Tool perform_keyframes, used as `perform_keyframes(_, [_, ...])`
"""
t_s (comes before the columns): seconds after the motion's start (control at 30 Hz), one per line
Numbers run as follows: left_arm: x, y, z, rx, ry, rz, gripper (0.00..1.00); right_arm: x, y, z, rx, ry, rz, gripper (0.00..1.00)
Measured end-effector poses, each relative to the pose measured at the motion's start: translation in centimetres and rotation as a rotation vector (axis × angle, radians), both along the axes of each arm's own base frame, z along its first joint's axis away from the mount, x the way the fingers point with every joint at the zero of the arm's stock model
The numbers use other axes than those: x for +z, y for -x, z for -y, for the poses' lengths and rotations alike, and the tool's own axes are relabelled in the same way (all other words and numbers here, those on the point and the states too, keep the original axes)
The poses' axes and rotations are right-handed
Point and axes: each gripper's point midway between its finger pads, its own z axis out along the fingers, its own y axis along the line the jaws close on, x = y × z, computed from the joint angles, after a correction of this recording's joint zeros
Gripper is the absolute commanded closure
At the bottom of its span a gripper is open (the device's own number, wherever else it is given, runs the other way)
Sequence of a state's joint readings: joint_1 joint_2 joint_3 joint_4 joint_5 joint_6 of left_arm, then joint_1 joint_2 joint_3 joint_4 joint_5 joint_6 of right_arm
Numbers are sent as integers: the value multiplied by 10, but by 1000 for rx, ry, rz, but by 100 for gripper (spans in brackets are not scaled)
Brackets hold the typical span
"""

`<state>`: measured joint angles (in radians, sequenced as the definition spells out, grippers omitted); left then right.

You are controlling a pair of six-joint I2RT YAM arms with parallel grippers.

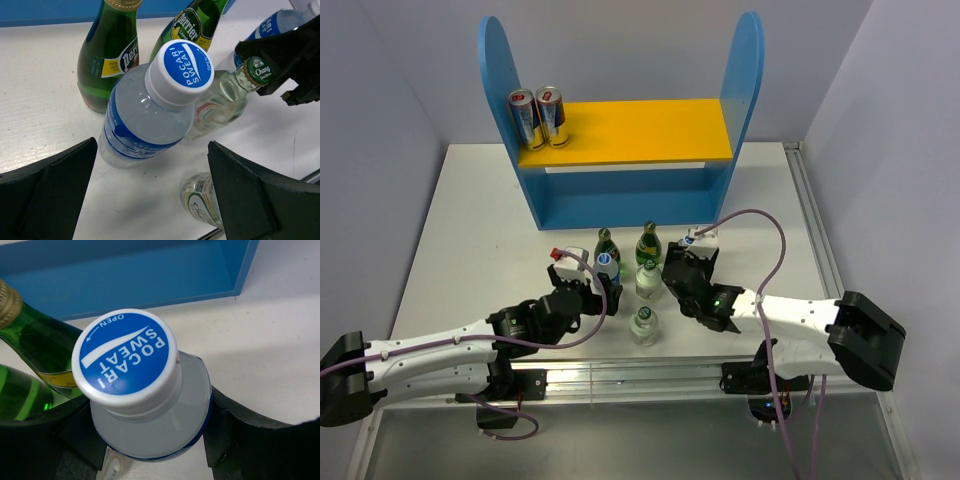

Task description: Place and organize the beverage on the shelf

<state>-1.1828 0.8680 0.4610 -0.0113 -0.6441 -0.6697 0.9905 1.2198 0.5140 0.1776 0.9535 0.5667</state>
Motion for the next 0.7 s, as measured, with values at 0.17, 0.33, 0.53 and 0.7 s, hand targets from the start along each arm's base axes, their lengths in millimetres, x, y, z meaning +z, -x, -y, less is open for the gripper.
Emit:
perform_keyframes(0.17, [1,-1,-1,8,-2,5,1,13,9,17,9,74,-19,100])
perform_keyframes(0.33, [3,-2,-3,10,-6,15,1,100,4,23,8,75,94,100])
perform_keyframes(0.53, [1,-2,-3,8,-18,18,1,266,-9,27,-15,-39,308,100])
perform_keyframes(0.7, [-4,-3,-1,8,-42,8,1,357,-28,46,-79,-53,411,100])
